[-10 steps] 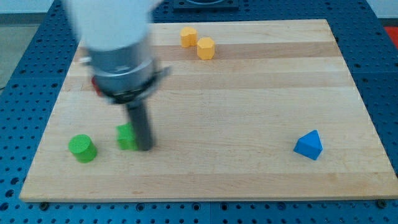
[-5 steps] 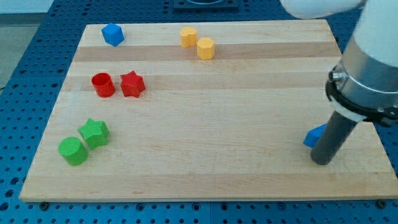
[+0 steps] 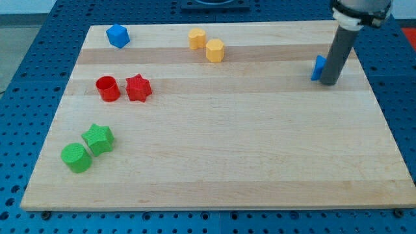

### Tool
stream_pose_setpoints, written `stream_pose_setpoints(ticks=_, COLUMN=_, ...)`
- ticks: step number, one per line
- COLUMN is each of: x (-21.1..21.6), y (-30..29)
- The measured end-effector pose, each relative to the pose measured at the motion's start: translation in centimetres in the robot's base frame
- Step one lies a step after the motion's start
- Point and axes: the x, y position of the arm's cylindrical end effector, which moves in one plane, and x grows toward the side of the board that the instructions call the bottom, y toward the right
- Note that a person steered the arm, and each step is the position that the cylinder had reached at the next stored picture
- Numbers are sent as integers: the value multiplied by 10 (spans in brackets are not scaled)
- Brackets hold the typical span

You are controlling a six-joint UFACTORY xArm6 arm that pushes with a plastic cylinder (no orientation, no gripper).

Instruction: Push blue triangle to the top right

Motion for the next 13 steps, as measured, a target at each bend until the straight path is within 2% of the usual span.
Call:
stream_pose_setpoints(ticks=1, x=-46, y=-9)
stream_pose_setpoints(ticks=4, x=-71, y=-51)
stream_pose_setpoints(ticks=5, x=-98, y=-61)
stream_pose_setpoints(ticks=8, x=-94, y=-130)
stream_pose_setpoints(ticks=9, x=-117, y=-154)
stream_pose_setpoints(ticks=10, x=-145, y=-121)
stream_pose_setpoints(ticks=11, x=-147, y=-91)
stream_pose_setpoints(ticks=12, x=-144, y=-92)
stream_pose_setpoints(ticks=13, x=-108, y=-118)
